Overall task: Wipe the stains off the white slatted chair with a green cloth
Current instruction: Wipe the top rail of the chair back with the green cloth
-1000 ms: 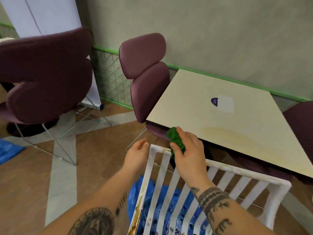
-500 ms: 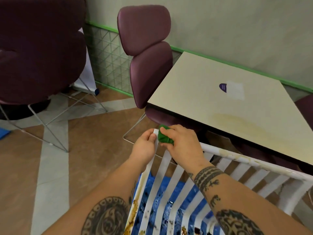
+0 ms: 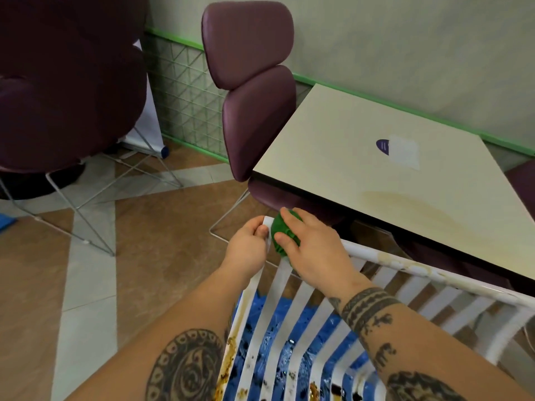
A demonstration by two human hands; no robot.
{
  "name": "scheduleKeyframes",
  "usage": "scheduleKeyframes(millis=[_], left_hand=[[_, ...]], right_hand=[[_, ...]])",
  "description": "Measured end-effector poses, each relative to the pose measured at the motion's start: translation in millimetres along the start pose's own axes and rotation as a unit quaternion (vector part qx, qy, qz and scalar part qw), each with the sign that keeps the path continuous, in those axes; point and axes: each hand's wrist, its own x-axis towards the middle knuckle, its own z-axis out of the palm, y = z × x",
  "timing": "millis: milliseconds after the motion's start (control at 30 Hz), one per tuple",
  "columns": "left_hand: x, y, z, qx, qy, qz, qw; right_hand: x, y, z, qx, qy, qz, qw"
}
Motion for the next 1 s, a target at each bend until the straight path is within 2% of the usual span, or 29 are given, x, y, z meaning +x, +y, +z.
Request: scheduleKeyframes(millis=[100, 167, 233, 300, 367, 433, 533, 600, 700, 833, 933, 1000], left_hand=[[0, 0, 0, 0.012, 0.004, -0.010, 1.000], [-1, 1, 1, 0.022, 0.009, -0.012, 1.000], [0, 1, 2, 0.023, 0.010, -0.011, 1.000], [-1, 0, 2, 0.019, 0.011, -0.012, 1.000], [-2, -2, 3, 0.019, 0.014, -0.010, 1.000], [0, -2, 3, 0.028, 0.017, -0.005, 0.999], [0, -3, 5, 0.014, 0.017, -0.001, 1.000], [1, -4, 5, 0.022, 0.020, 0.005, 1.000], [2, -4, 6, 0.024, 0.020, -0.004, 1.000], [1, -4, 8, 0.052, 0.044, -0.011, 0.998], [1, 4, 8, 0.096, 0.038, 0.000, 0.995], [-2, 12, 4, 0.167, 0.027, 0.015, 0.985]], right_hand=[[-3, 18, -2, -0.098, 0.012, -0.046, 0.994], [-3, 23, -8, -0.111, 0.009, -0.036, 0.993], [-1, 21, -10, -0.076, 0.009, 0.004, 0.997], [2, 18, -15, 0.051, 0.015, 0.092, 0.994], [10, 18, -24, 0.157, 0.042, 0.163, 0.973], [13, 12, -29, 0.113, 0.045, 0.137, 0.983], [3, -5, -22, 0.021, 0.000, 0.049, 0.999], [-2, -5, -15, -0.003, -0.008, 0.035, 0.999], [0, 2, -17, -0.007, -0.001, 0.068, 0.998], [8, 4, -23, 0.062, -0.002, 0.169, 0.984], [-1, 21, -38, 0.091, 0.042, 0.195, 0.976], [-15, 42, -55, 0.141, 0.091, 0.208, 0.964]])
